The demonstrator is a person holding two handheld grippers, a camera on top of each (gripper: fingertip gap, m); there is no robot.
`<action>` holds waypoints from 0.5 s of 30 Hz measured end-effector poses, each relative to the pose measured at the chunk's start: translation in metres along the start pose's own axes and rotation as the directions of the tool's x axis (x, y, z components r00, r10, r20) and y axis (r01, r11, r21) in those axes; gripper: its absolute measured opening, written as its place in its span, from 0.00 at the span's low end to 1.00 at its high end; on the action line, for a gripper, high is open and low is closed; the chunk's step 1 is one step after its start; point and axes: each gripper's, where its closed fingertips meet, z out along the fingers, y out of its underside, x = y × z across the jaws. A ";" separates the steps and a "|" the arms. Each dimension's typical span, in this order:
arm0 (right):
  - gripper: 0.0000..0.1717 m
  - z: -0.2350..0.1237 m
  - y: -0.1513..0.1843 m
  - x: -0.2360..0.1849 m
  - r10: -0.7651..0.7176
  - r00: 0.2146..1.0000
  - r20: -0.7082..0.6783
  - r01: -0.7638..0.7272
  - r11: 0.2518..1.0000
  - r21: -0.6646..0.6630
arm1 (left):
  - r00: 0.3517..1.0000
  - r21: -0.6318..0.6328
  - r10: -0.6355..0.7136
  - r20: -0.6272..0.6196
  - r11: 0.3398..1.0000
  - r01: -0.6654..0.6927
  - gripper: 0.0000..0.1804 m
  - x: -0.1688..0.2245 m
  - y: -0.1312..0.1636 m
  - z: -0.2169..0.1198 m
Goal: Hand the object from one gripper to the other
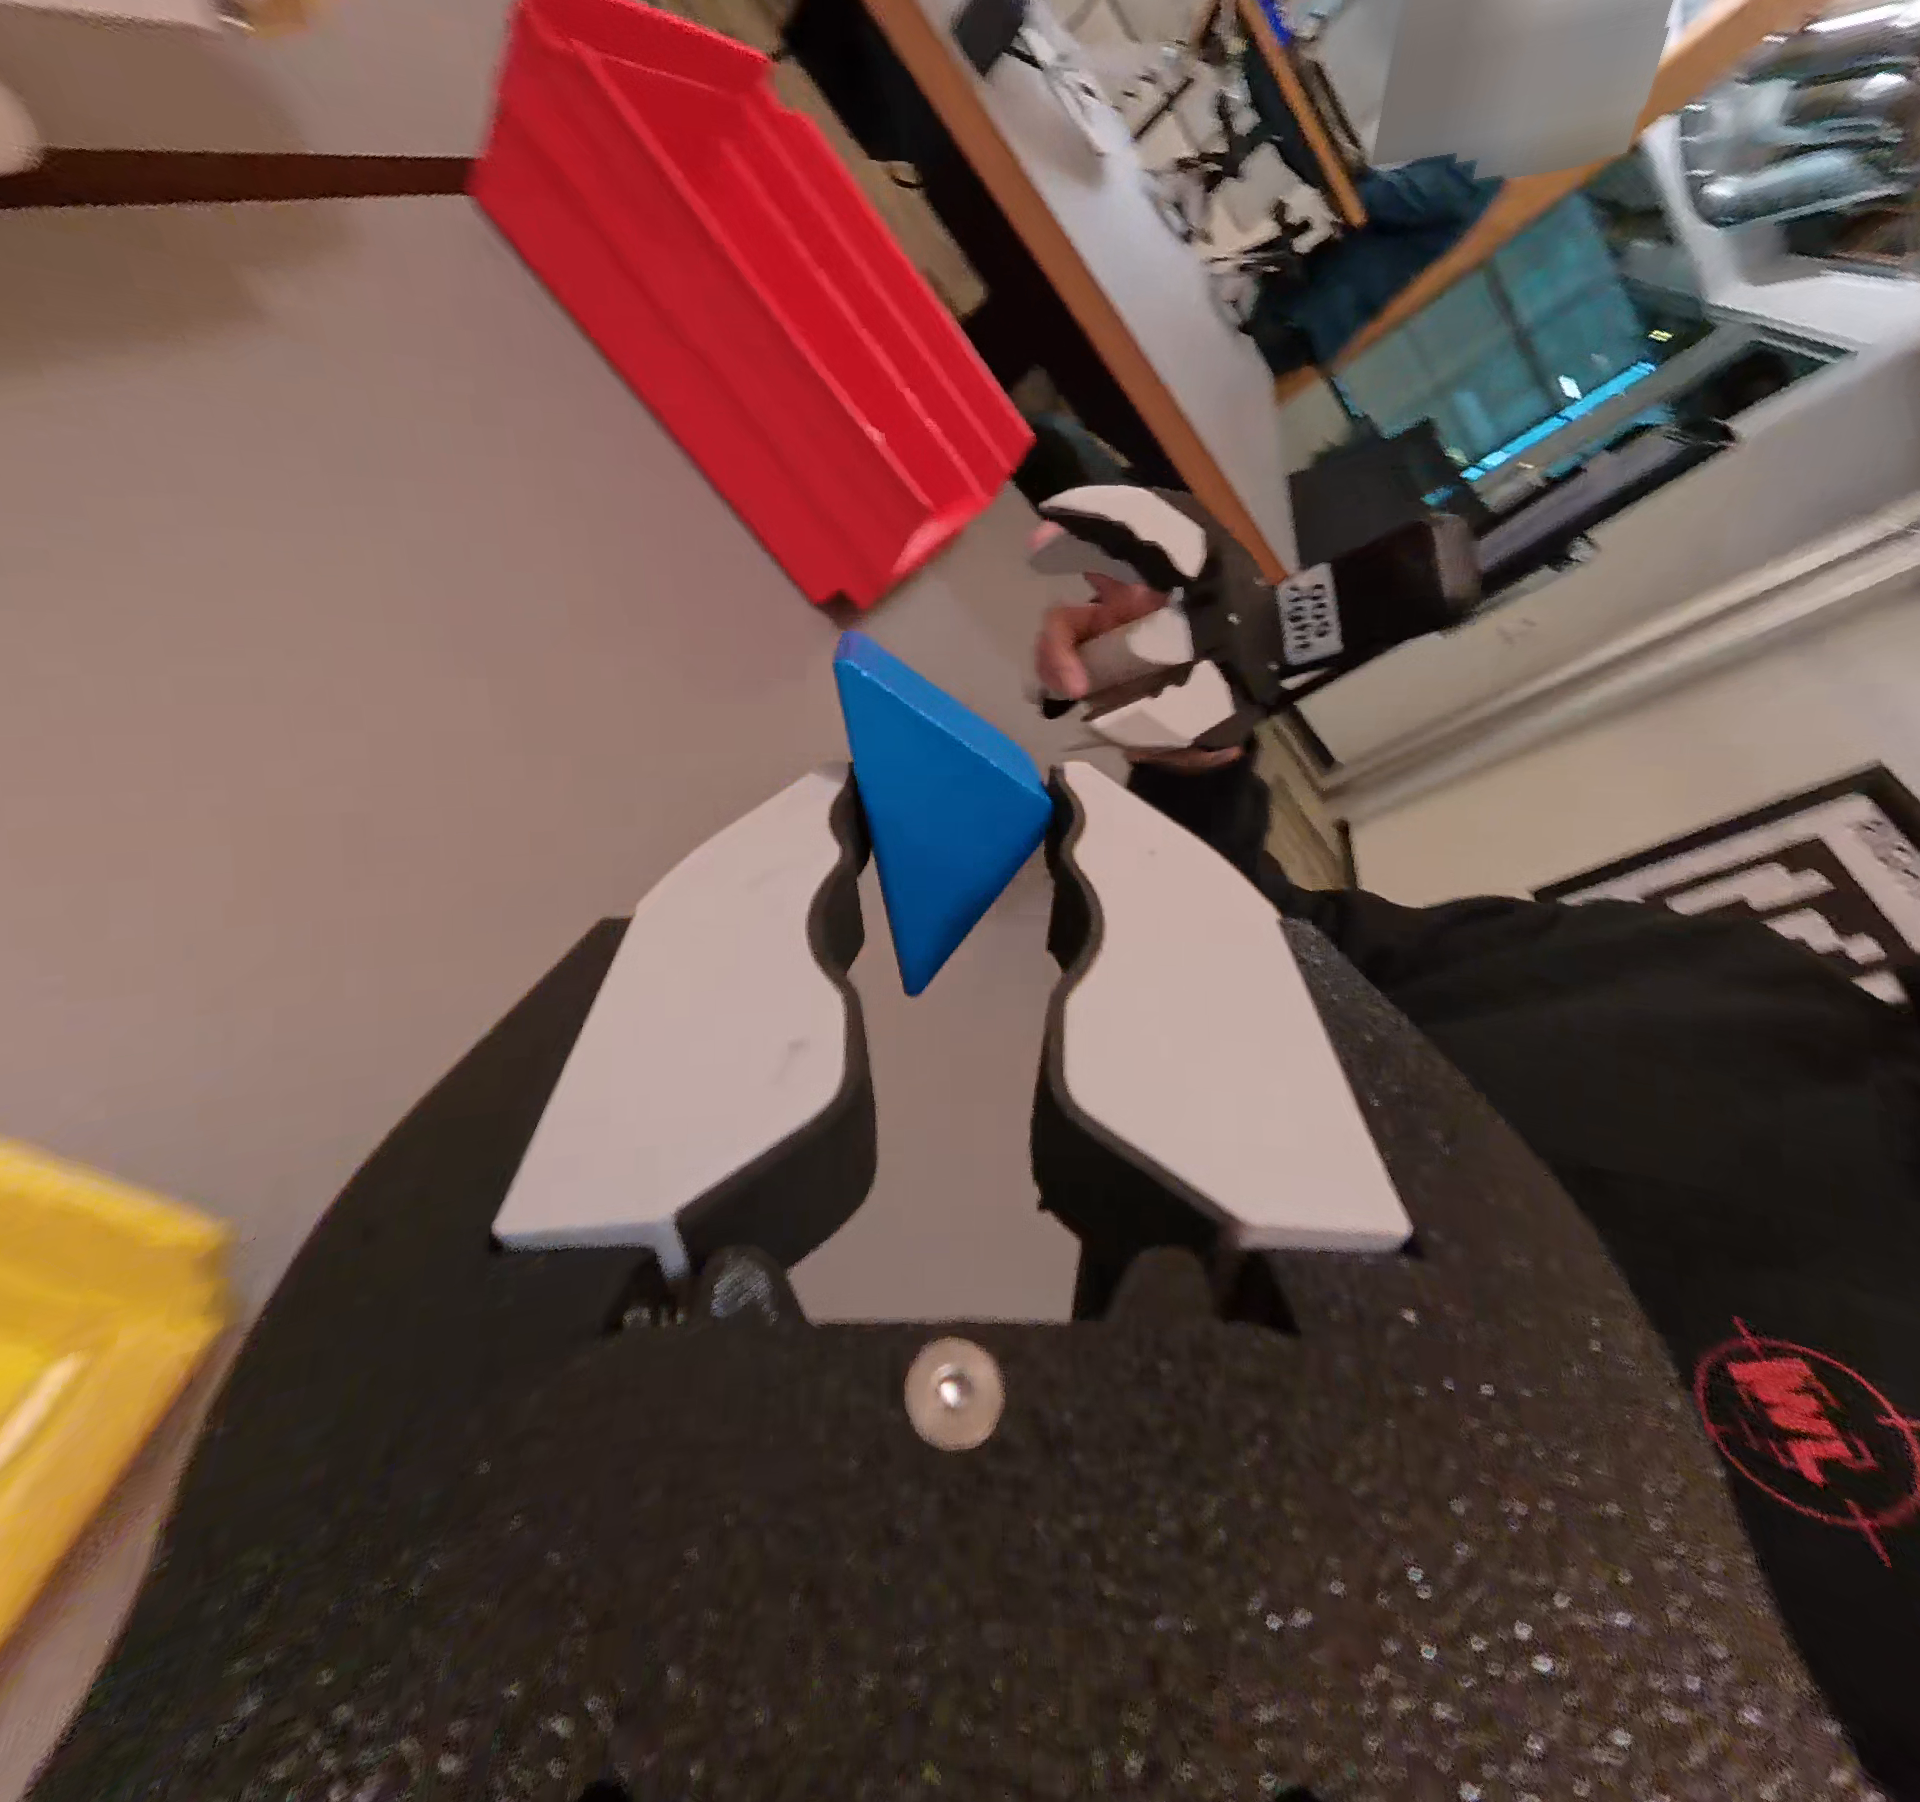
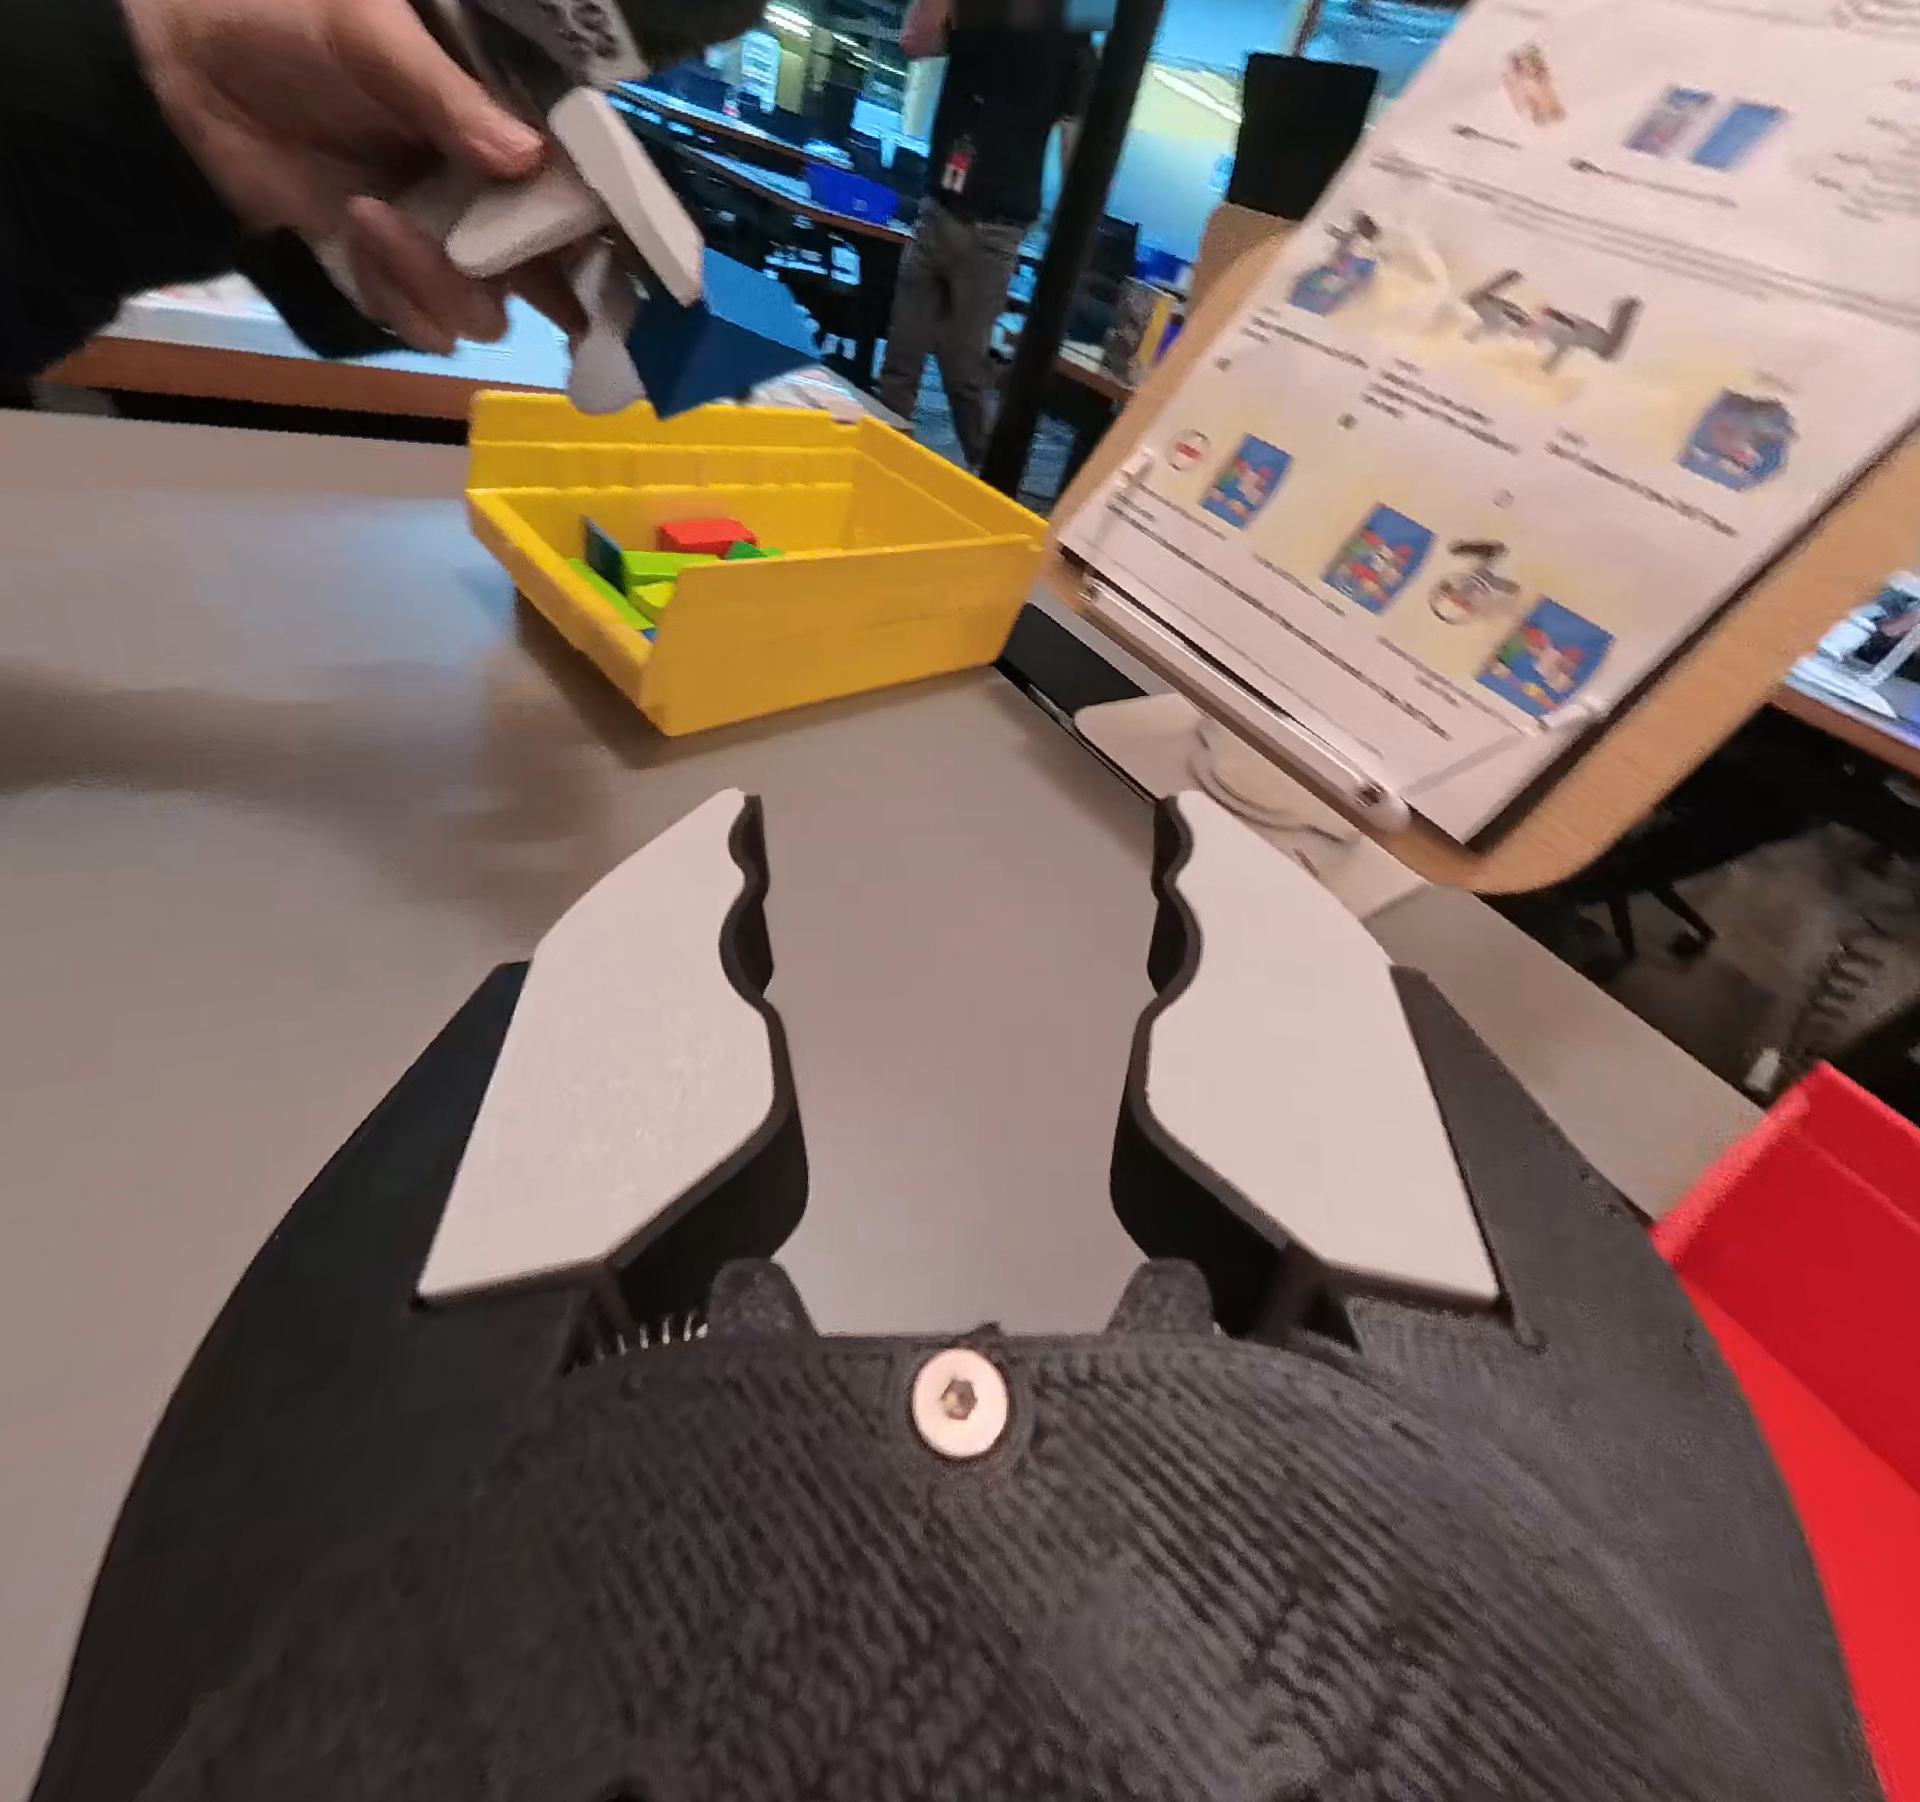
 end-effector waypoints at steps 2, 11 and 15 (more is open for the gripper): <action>0.44 0.005 -0.009 -0.015 -0.030 0.999 0.040 0.029 0.999 0.024 | 0.997 -0.020 0.004 -0.075 1.000 -0.005 0.17 0.017 0.007 0.015; 0.50 0.013 -0.045 -0.069 -0.170 0.976 0.139 0.144 0.973 0.182 | 0.943 -0.111 -0.016 -0.333 0.994 -0.022 0.18 0.081 0.044 0.086; 0.48 0.012 -0.049 -0.072 -0.217 0.969 0.117 0.193 0.963 0.186 | 0.926 -0.106 -0.030 -0.377 0.994 -0.011 0.17 0.097 0.047 0.102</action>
